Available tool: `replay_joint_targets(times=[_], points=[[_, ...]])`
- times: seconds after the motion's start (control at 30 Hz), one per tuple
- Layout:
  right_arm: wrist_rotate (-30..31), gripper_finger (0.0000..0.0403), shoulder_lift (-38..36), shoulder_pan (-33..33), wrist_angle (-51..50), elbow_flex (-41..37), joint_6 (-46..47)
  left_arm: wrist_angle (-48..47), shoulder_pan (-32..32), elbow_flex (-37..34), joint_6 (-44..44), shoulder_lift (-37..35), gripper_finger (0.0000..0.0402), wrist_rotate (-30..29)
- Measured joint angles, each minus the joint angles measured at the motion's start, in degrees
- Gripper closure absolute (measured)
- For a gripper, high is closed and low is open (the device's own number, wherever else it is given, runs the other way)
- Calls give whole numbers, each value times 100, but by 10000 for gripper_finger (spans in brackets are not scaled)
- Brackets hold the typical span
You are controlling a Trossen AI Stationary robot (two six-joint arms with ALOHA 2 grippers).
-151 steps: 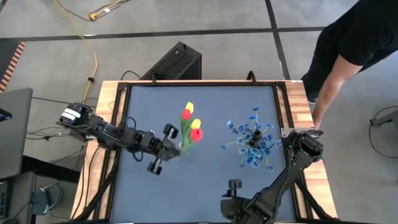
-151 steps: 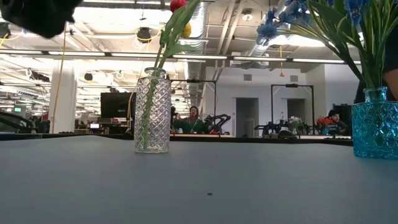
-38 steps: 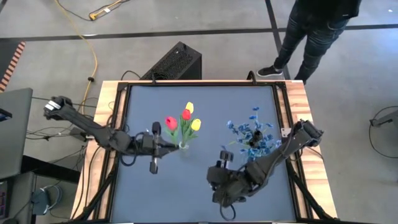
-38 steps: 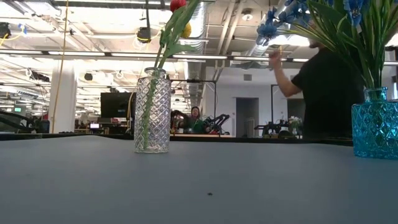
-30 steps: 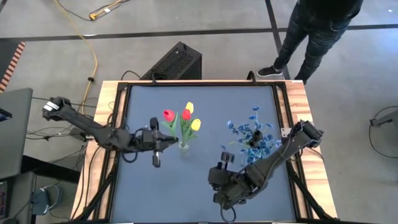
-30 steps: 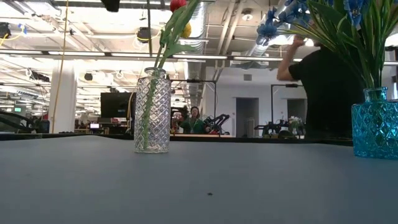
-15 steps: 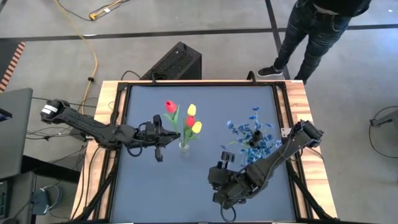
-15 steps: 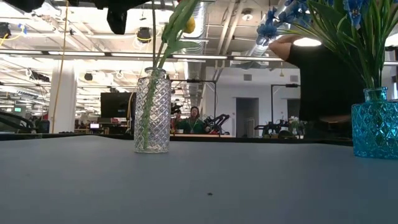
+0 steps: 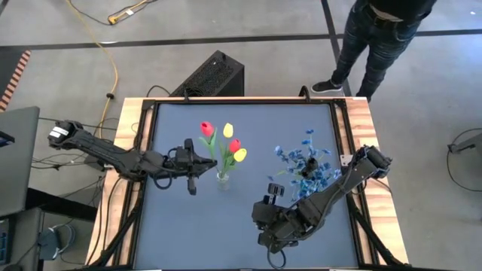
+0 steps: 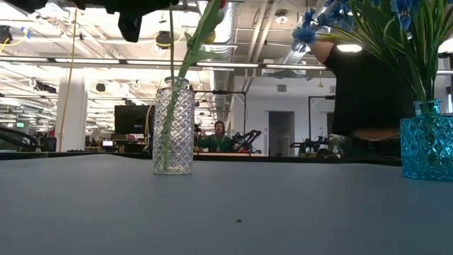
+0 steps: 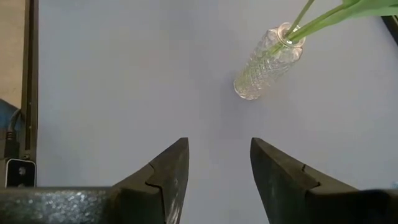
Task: Sort flowers into vase by color
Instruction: Put the red flower into the transparent vase
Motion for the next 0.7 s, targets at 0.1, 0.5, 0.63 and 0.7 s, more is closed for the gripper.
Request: replay_joint_targets(times=[0.1,0.5,0.63,0.7], points=[[0,207,0,0,2,2,0,-142,0,0,-95,0,401,-85],[0,207,0,13,-22,2,-1,415,-4,4,-277,1417,401,-269],[-2,207,0,13,-62,2,0,599,-1,4,-309,1788,401,-548],[-2,207,0,25,-87,2,0,596,0,4,-355,1845,401,-583]])
